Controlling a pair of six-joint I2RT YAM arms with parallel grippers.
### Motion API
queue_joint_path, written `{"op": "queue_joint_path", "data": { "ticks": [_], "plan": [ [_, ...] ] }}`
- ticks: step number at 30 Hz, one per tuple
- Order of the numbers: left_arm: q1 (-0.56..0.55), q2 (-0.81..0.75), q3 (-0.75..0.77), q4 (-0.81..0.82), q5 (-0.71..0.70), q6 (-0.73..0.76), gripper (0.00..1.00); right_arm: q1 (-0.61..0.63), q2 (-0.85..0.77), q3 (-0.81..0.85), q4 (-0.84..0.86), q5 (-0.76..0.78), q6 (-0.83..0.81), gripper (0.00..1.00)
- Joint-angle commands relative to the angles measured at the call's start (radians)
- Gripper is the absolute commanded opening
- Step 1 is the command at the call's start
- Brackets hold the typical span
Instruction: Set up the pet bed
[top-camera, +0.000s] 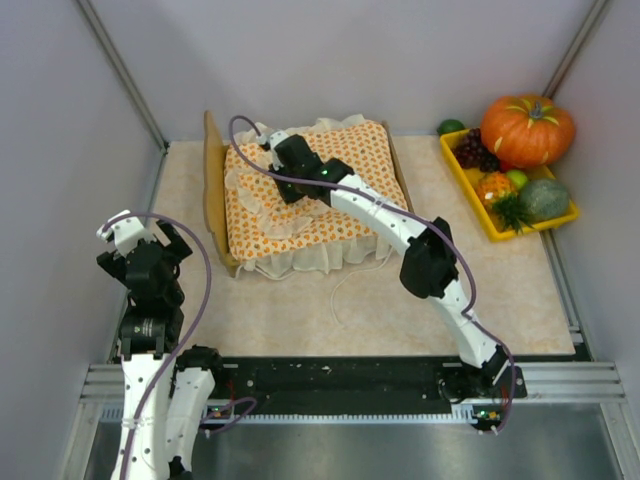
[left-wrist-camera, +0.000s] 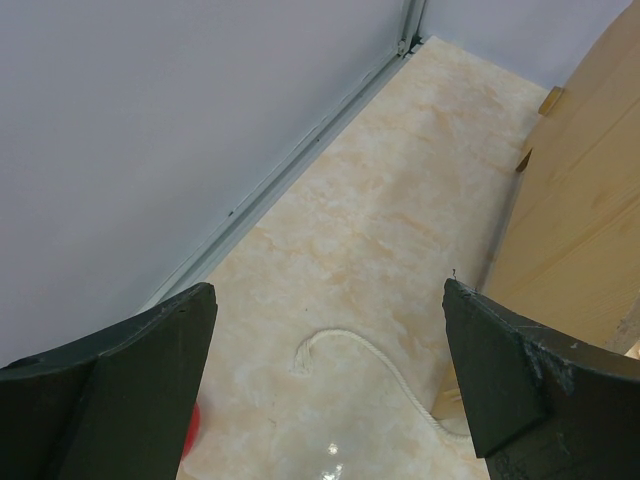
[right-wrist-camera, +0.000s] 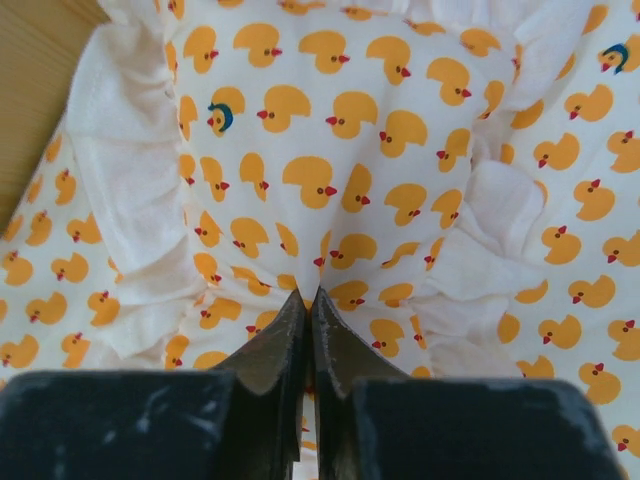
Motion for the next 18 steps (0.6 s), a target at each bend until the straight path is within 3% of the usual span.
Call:
{"op": "queue_joint_path", "data": {
  "ticks": [1,4,11,18],
  "plan": [
    [0.006,0.004,-0.007,0.056,0.005,0.01,0.99,0.046,-0.033,0.114,0.047,0.041,-0.02,0.0],
    [0.008,0.003,-0.007,0.056,0.002,0.01,0.99,0.064,-0.062,0.157,0.072,0.07,-0.001,0.0],
    [0.008,0.008,-0.005,0.053,-0.013,0.007,0.99,0.072,-0.082,0.197,0.067,0.13,0.29,0.0],
    [0.008,0.009,-0.003,0.048,-0.012,0.002,0.99,0.109,0.005,0.254,0.069,0.373,0.494,0.0]
  ]
}}
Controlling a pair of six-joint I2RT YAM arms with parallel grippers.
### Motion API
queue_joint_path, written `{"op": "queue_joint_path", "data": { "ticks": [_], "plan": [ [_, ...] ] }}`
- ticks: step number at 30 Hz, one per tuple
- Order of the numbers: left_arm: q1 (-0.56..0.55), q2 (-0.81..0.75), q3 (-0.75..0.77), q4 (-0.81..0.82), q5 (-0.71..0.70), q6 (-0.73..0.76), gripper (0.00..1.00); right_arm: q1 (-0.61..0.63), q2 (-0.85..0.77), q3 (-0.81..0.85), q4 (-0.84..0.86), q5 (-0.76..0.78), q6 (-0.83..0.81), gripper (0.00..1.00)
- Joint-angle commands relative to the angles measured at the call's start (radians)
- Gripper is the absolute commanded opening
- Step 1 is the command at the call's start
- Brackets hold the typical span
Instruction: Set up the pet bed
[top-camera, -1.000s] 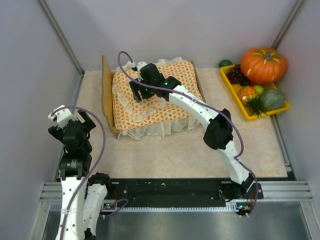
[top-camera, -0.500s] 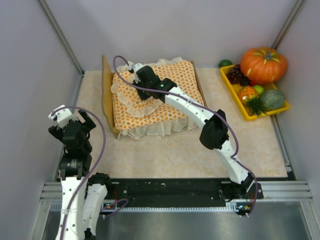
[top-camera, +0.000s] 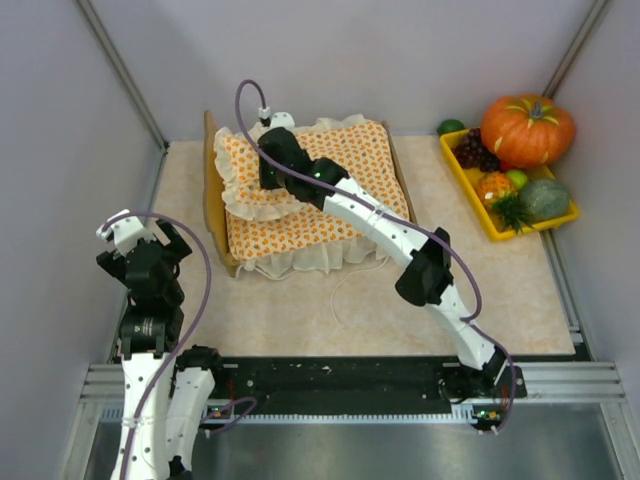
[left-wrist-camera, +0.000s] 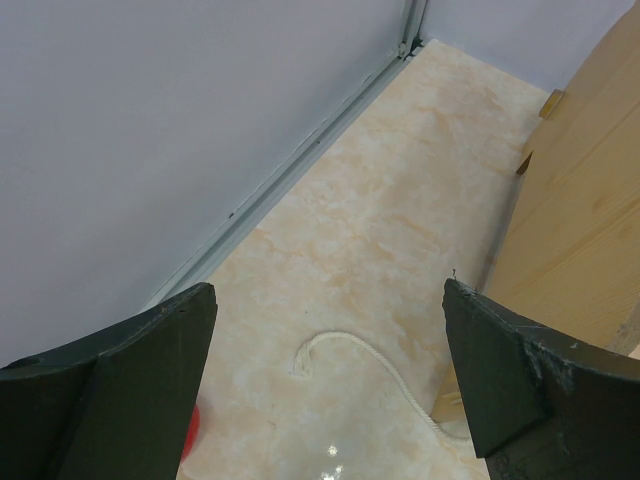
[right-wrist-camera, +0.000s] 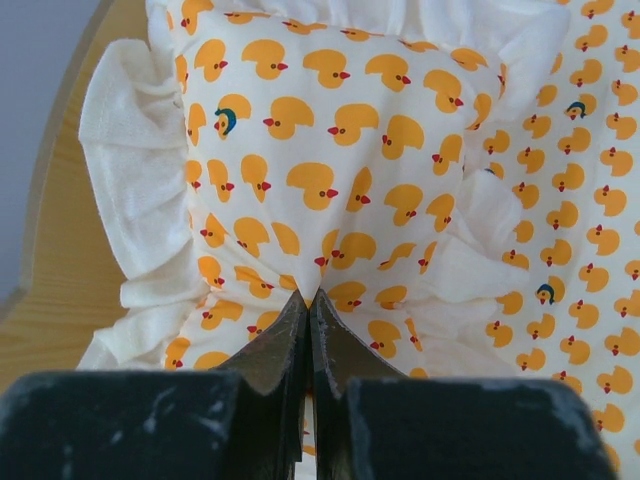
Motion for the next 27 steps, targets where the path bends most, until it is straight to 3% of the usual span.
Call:
{"op": "queue_joint_path", "data": {
  "ticks": [1,10,27],
  "plan": [
    [0.007,0.006,-0.003,0.04,-0.011,0.002,0.99,0.022,0.03,0.094,0.044,0.198,0.198,0.0],
    [0.007,0.006,-0.002,0.04,-0.012,0.0,0.99,0.036,0.132,0.125,0.118,0.211,0.289,0.0],
    [0.007,0.013,-0.003,0.043,-0.006,0.003,0.99,0.071,0.19,0.136,0.159,0.18,0.191,0.0]
  ]
}}
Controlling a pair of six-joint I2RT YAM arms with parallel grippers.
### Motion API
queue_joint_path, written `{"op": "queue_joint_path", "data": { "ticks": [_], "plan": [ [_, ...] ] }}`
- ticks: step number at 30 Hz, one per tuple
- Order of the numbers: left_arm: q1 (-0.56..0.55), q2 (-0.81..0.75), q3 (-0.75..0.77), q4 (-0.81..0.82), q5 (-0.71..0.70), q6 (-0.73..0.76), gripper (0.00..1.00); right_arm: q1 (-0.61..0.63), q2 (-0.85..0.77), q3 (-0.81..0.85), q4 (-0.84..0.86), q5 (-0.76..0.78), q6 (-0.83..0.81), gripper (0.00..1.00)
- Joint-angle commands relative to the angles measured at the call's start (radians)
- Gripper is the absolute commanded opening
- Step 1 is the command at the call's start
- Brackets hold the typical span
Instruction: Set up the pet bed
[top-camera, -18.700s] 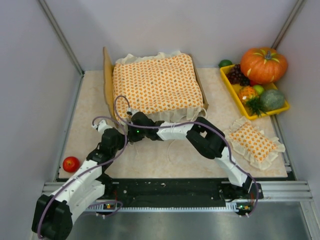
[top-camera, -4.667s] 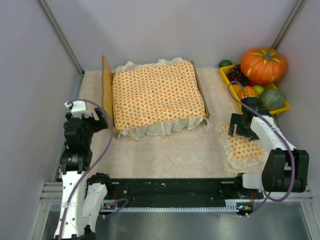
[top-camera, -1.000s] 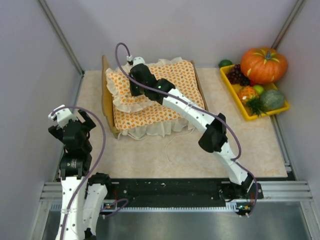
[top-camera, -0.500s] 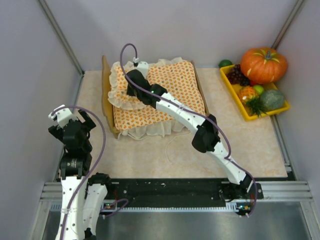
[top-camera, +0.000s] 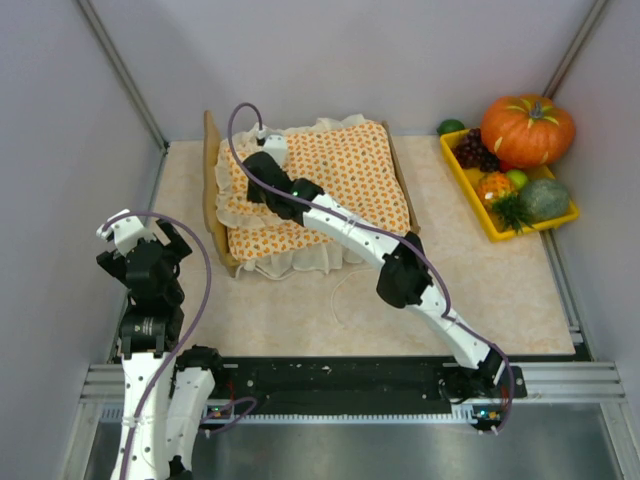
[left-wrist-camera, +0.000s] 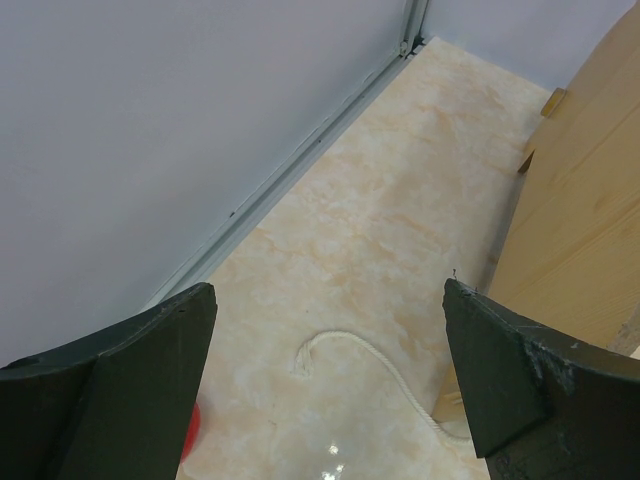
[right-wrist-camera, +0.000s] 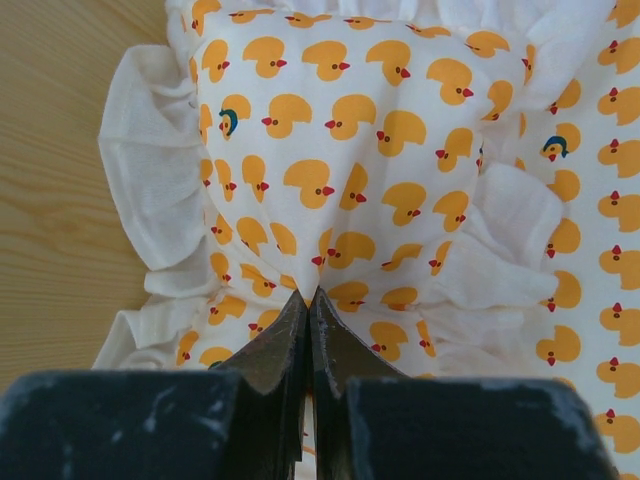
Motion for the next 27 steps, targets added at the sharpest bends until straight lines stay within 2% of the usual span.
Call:
{"op": "queue_joint_path", "data": {
  "ticks": [1,2,4,5,8,10,13,14,17,23,24,26,27],
  "plan": [
    [0.006,0.009,-0.002,0.045,-0.005,0.003,0.99,0.036,-0.009,0.045,0.057,0.01,-0.053,0.0],
    [0.008,0.009,-0.003,0.046,-0.002,0.005,0.99,0.038,-0.012,0.04,0.063,0.005,-0.056,0.1],
    [0.008,0.009,-0.003,0.045,0.0,0.005,0.99,0.038,-0.009,0.04,0.066,0.0,-0.078,0.03],
    [0.009,0.01,-0.003,0.046,0.003,0.005,0.99,0.038,-0.011,0.039,0.066,0.0,-0.087,0.06],
    [0.008,0.01,-0.003,0.043,0.003,0.005,0.99,0.038,-0.032,0.034,0.072,0.0,-0.127,0.31],
    [0.009,0.009,-0.003,0.043,0.0,0.005,0.99,0.038,-0.081,0.037,0.082,0.0,-0.18,0.32],
    [0.009,0.01,-0.005,0.042,0.0,0.006,0.99,0.038,-0.154,-0.004,0.114,0.041,-0.297,0.48],
    [0.009,0.012,-0.005,0.041,0.0,0.005,0.99,0.036,-0.203,-0.012,0.115,0.054,-0.329,0.6],
    [0.008,0.01,-0.005,0.041,0.006,0.005,0.99,0.021,-0.318,-0.076,0.114,0.068,-0.417,0.7],
    [0.009,0.015,-0.005,0.04,0.039,0.006,0.99,-0.086,-0.595,-0.444,0.099,0.027,-0.382,0.75],
    [0.008,0.013,-0.007,0.043,0.055,0.006,0.99,-0.103,-0.697,-0.573,0.1,0.025,-0.368,0.75],
    [0.009,0.012,-0.007,0.045,0.131,0.011,0.99,-0.16,-0.797,-0.706,0.106,0.007,-0.339,0.76],
    [0.009,0.012,-0.004,0.043,0.162,0.009,0.99,-0.181,-0.843,-0.833,0.109,0.002,-0.336,0.77]
  ]
}}
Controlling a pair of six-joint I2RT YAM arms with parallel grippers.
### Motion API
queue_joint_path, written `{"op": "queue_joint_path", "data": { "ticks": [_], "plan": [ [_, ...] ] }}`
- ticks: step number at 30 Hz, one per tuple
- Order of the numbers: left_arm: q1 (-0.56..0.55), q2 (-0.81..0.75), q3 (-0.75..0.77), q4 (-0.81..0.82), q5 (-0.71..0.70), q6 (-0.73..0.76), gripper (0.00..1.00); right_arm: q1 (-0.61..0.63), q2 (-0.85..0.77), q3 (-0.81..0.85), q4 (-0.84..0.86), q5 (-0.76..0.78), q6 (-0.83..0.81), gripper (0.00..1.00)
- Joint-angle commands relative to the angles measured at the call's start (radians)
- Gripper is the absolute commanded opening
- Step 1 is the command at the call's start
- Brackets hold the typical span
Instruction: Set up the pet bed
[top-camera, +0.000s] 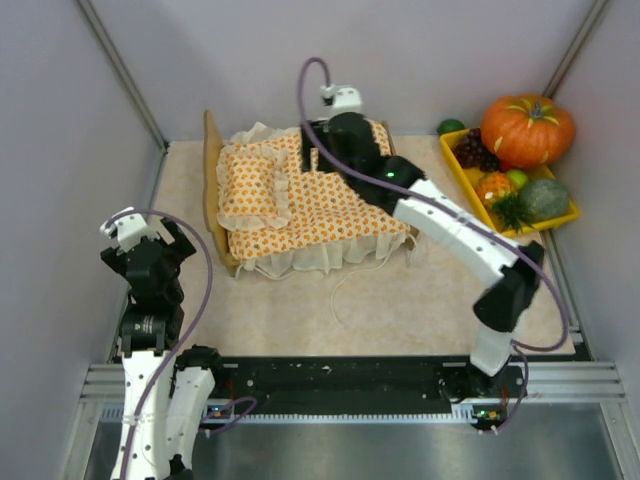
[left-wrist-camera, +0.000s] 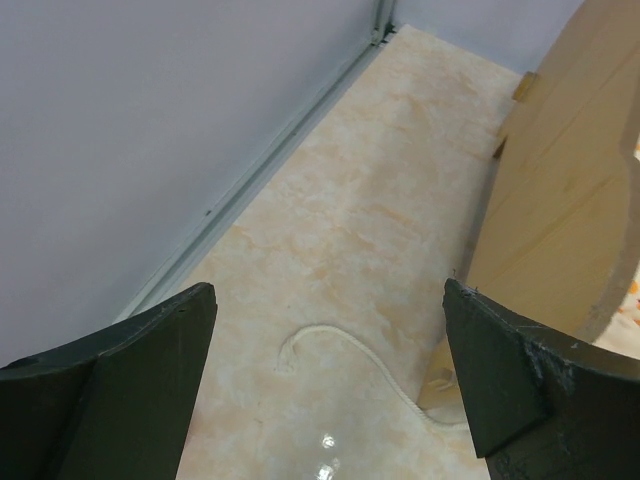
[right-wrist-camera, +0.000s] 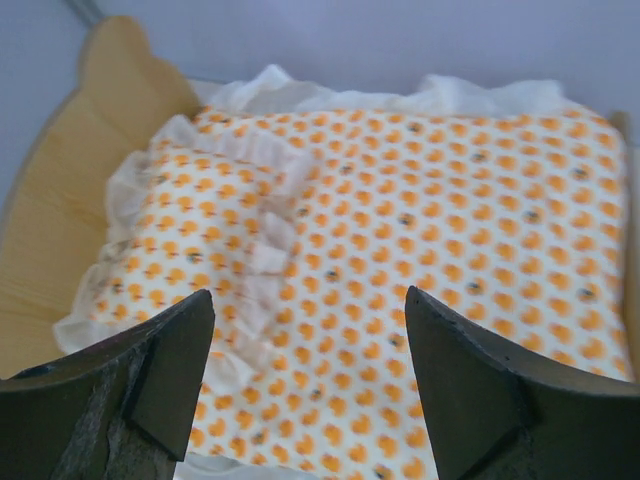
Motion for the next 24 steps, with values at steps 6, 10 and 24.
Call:
{"op": "queue_joint_path", "data": {
  "ticks": [6,10,24],
  "plan": [
    [0.002,0.003,0.023,-0.009,0.23,-0.074,0.99,-0.316,-0.585,-0.747,0.04,-0.116,0.06,0.83],
    [0.002,-0.012,0.02,-0.05,0.212,-0.101,0.99,-0.499,-0.818,-0.981,0.037,-0.207,0.082,0.89],
    [0.004,0.006,0.038,-0.118,0.152,-0.18,0.99,-0.59,-0.955,-1.255,0.057,-0.226,0.065,0.98]
  ]
}}
